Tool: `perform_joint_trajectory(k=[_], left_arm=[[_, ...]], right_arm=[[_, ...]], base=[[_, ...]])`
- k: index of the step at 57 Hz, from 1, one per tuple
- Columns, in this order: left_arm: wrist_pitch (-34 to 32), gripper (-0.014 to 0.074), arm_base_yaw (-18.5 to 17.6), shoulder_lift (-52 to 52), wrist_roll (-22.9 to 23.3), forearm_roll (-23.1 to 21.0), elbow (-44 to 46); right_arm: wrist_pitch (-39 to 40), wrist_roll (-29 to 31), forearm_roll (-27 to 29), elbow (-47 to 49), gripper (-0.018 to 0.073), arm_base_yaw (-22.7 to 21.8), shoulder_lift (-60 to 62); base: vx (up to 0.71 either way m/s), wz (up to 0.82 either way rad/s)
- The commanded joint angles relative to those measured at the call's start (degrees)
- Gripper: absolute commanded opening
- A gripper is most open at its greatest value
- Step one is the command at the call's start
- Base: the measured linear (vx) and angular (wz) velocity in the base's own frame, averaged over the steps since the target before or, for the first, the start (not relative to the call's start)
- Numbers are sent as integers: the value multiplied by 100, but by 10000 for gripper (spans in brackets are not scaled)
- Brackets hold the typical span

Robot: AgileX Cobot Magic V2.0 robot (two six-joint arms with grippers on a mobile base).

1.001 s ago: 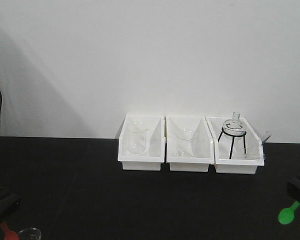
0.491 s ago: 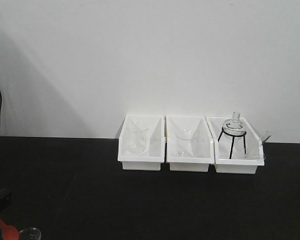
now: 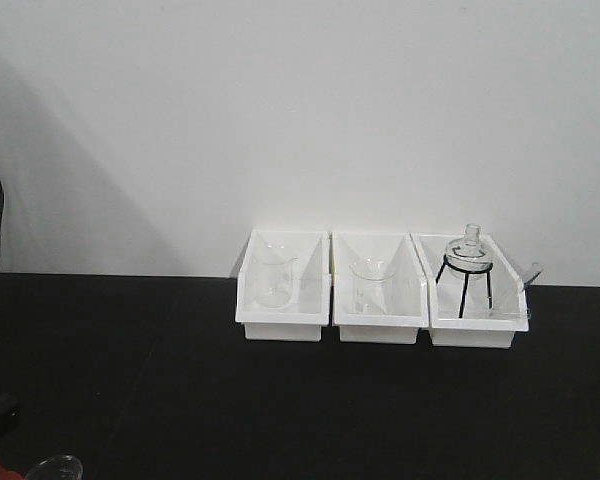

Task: Sort red and green spoons into left cabinet
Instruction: 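Lift the red spoon out of the beaker and raise both grippers, then drive the base away from the bench holding both spoons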

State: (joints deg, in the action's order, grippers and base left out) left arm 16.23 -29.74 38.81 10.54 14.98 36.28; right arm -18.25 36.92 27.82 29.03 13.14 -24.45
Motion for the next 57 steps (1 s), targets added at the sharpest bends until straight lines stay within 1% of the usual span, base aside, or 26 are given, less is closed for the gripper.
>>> perform_joint_trajectory(k=[1,38,57], left_arm=[[-435,-6,-55,3,9,21,168],[-435,-6,-55,3,9,21,168],[-435,-6,-55,3,9,21,168]], right_arm=[[417,30,56,163,-4,-9,-37],[417,30,56,163,-4,-9,-37],[417,30,56,163,-4,-9,-37]], base=[[0,0],[0,1],[-10,10]])
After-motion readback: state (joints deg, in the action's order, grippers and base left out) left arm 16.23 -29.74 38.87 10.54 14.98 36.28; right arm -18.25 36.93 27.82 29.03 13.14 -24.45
